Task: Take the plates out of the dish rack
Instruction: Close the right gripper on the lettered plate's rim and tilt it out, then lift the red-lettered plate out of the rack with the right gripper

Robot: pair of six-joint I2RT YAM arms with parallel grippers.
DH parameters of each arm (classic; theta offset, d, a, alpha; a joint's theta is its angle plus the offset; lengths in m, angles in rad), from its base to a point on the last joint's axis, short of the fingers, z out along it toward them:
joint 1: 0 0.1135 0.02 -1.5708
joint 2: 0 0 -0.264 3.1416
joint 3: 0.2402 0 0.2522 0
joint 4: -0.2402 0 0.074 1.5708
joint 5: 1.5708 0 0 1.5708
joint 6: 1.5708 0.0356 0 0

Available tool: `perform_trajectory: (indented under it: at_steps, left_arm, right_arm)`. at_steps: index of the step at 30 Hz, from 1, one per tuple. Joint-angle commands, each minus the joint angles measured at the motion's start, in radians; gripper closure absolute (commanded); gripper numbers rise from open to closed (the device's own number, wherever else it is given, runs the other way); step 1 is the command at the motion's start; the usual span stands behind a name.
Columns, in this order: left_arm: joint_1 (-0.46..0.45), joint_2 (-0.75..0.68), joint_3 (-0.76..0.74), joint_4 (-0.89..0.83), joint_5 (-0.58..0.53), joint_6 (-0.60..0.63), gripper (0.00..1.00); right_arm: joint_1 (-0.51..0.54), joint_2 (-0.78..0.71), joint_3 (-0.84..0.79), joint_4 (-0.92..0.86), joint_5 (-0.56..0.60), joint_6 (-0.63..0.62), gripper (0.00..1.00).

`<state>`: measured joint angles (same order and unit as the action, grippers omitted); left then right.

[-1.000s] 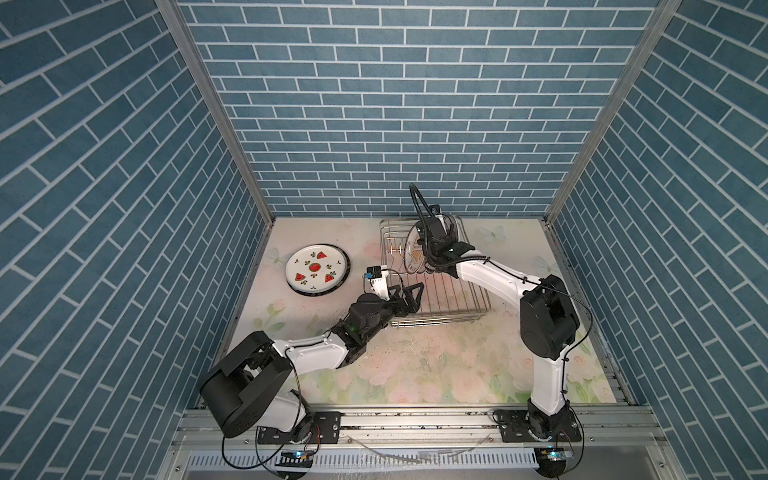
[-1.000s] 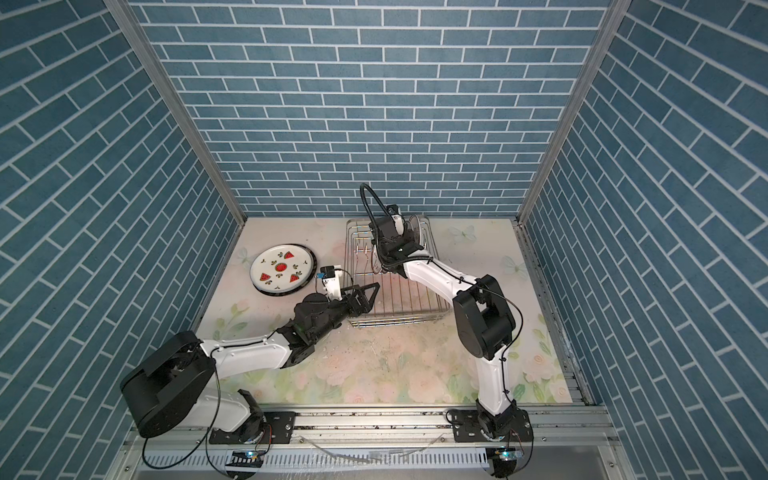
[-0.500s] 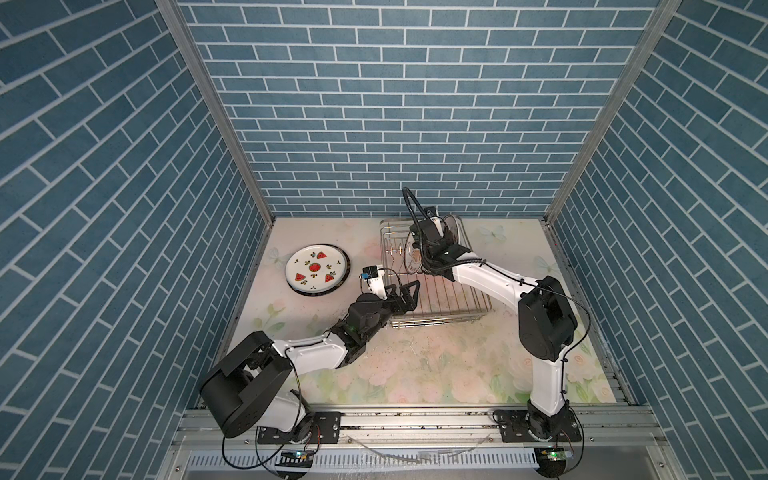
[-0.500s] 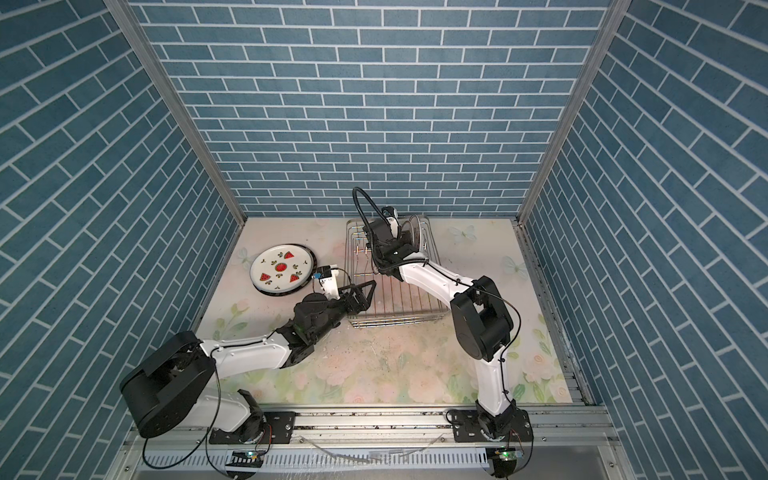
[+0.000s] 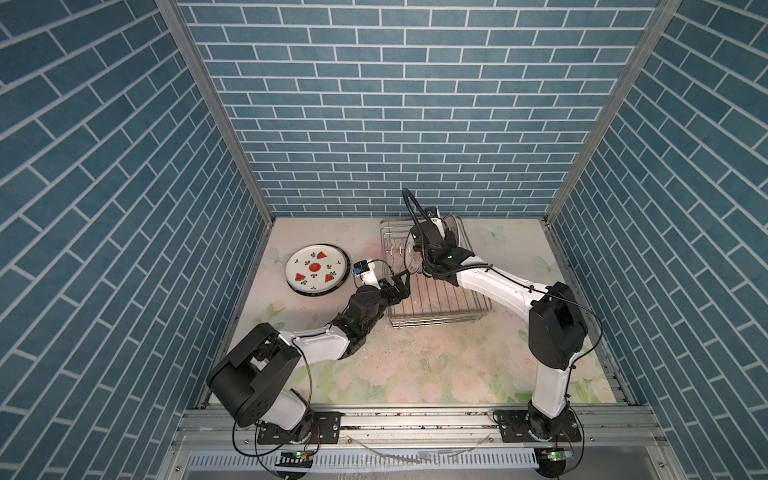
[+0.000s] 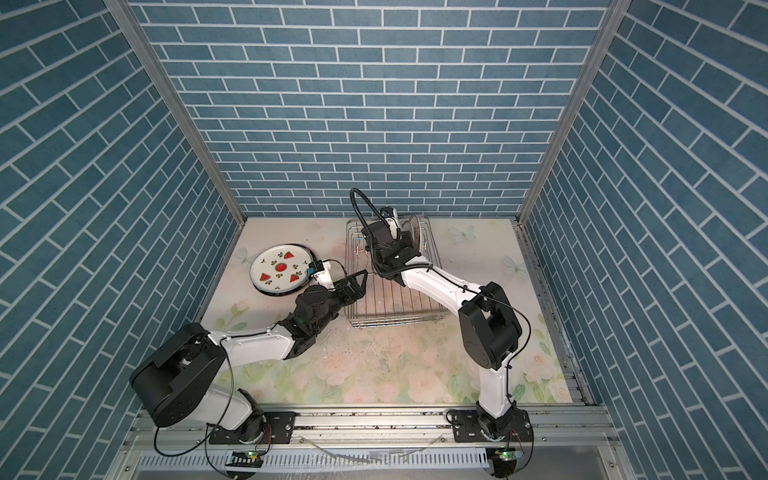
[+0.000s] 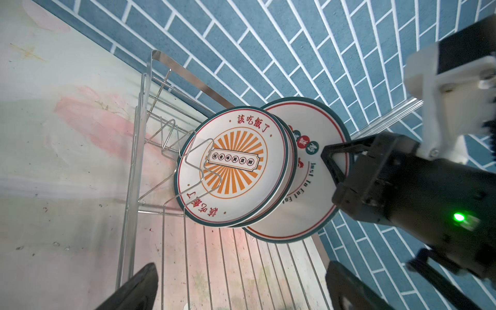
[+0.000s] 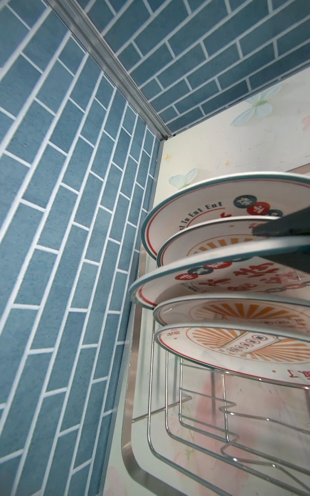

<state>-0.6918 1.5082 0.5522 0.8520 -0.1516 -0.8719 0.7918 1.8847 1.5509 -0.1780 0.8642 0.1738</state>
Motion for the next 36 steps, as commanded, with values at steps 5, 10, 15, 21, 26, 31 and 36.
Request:
perform_trajectory:
  at_steps: [5, 10, 15, 21, 26, 31, 36]
  left_arm:
    - [0.026, 0.097, -0.011, -0.037, 0.093, -0.069, 0.00]
    - [0.027, 0.096, -0.008, -0.052, 0.071, -0.067, 0.00]
    - [0.029, 0.093, -0.003, -0.069, 0.058, -0.067, 0.00]
    - [0.034, 0.082, -0.010, -0.073, 0.048, -0.074, 0.00]
    - [0.035, 0.061, -0.018, -0.080, 0.045, -0.072, 0.00]
    - [0.034, 0.051, -0.024, -0.074, 0.052, -0.072, 0.00]
    - [0.034, 0.040, -0.040, -0.056, 0.051, -0.072, 0.00]
  right_arm:
    - [0.036, -0.118, -0.044, 0.104, 0.055, -0.069, 1.00]
    - [0.046, -0.132, -0.044, 0.119, 0.081, -0.103, 1.00]
    - [0.062, -0.169, -0.075, 0.158, 0.094, -0.131, 1.00]
    - [0.084, -0.212, -0.102, 0.188, 0.126, -0.163, 1.00]
    - [0.100, -0.259, -0.134, 0.214, 0.156, -0.189, 1.00]
    - [0.112, -0.304, -0.173, 0.232, 0.192, -0.198, 1.00]
    - [0.122, -0.380, -0.241, 0.264, 0.185, -0.201, 1.00]
